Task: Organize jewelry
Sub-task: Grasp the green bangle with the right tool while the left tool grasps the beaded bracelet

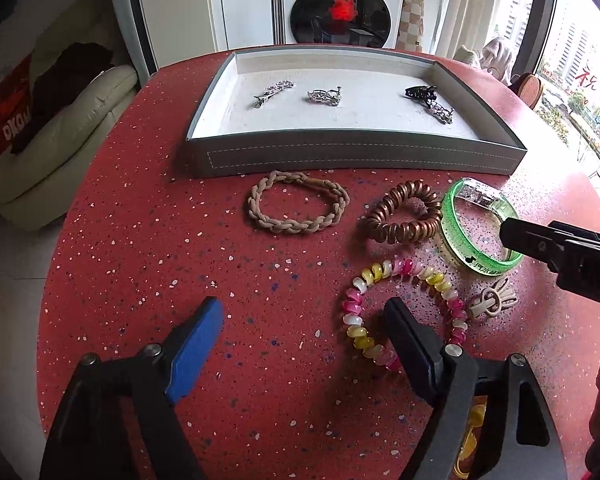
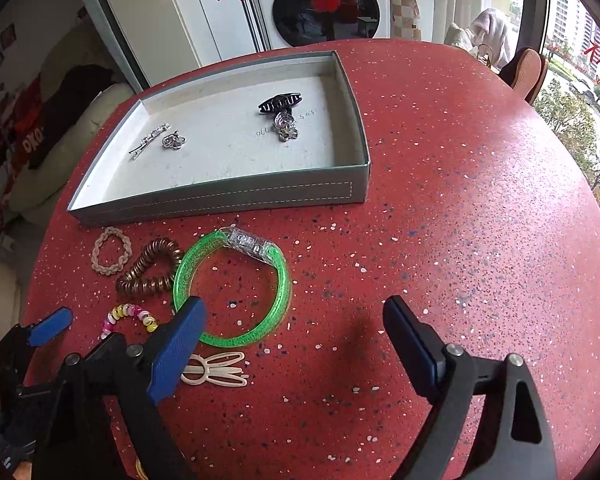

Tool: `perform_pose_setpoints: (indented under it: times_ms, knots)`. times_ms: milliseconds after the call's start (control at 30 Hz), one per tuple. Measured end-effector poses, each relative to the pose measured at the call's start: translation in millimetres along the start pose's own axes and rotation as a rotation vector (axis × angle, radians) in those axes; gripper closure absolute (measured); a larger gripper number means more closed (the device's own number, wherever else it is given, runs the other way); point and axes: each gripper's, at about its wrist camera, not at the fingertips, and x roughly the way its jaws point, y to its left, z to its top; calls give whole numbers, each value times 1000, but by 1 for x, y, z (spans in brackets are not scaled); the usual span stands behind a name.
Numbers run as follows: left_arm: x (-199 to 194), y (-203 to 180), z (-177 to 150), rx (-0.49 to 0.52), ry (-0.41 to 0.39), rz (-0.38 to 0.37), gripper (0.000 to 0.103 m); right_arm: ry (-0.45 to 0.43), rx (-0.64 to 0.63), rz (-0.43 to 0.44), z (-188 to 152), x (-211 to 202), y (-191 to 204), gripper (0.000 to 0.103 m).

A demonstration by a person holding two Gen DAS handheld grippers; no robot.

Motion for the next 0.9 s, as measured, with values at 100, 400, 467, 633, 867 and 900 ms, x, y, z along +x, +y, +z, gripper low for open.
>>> perform_pose_setpoints:
  times_ms: [100, 400, 467, 633, 867, 900]
  knots:
    - [-2, -6, 1, 24, -10, -9, 17, 19, -34, -29, 1, 9, 8, 31]
    - [-10, -28, -2, 136, -30, -4, 53, 9, -126, -96, -2, 9, 23, 58]
    - [-11, -32, -2, 156, -31, -8, 68, 7, -129, -92, -3, 8, 24, 72]
    - [-12, -30, -3, 153, -30, -37, 76, 3, -130, -99, -3, 7, 25, 93]
    - [-22, -13, -4, 83, -52, -128, 76, -25, -85, -85, -4, -2, 15, 95]
    - [-24, -11, -4, 78, -56, -135, 76, -30, -83, -84, -4, -4, 13, 95]
